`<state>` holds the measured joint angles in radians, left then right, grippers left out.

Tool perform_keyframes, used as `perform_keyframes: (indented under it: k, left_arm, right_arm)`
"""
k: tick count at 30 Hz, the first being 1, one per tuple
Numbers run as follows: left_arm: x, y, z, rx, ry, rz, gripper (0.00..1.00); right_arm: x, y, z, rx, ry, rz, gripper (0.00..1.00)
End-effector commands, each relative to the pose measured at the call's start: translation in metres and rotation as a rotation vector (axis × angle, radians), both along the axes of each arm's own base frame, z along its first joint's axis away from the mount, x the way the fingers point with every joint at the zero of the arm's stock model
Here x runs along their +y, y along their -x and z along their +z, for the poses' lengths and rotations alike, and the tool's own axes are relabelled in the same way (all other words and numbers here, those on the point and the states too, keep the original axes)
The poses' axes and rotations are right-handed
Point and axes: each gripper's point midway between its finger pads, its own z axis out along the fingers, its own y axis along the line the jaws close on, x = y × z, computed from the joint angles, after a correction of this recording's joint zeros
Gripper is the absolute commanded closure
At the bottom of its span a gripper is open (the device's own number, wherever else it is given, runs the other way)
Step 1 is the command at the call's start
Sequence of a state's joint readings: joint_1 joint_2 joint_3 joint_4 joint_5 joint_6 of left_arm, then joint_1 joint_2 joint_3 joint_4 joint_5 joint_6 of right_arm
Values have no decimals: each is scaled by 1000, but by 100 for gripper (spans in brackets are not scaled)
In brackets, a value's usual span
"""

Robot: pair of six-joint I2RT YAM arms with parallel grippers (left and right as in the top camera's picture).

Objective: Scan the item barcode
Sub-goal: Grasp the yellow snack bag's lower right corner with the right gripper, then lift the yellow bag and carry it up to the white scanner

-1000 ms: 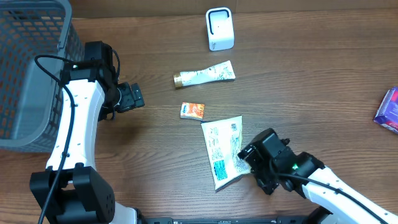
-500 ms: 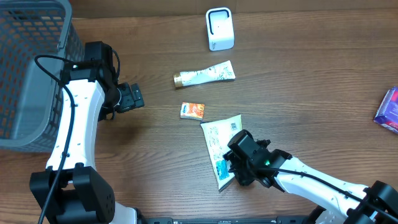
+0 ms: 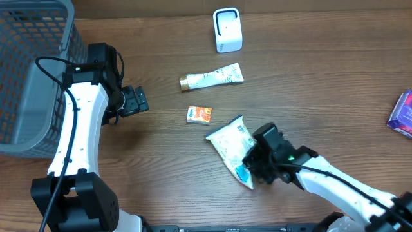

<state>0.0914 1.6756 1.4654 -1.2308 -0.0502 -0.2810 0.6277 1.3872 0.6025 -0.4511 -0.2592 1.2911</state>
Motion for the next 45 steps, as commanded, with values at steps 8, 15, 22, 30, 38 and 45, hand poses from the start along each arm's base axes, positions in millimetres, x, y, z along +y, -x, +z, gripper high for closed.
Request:
perform_keyframes:
  k: [8, 15, 22, 30, 38, 45]
  left_arm:
    - [3, -8, 13, -60, -19, -10, 0]
    - [3, -9, 14, -65, -19, -9, 0]
    - [2, -9, 14, -66, -16, -2, 0]
    - [2, -9, 14, -65, -16, -3, 0]
    - [2, -8, 13, -62, -15, -3, 0]
    - [2, -8, 13, -62, -15, -2, 0]
  right_arm:
    - [-6, -16, 95, -602, -77, 609, 96]
    - [-5, -16, 150, -821, -55, 751, 96]
    - [-5, -19, 207, -890, -48, 757, 96]
    - [-2, -25, 253, -994, -56, 740, 96]
    - [-5, -20, 249, -910, -84, 682, 96]
    - [-58, -61, 221, -864, 317, 534, 96]
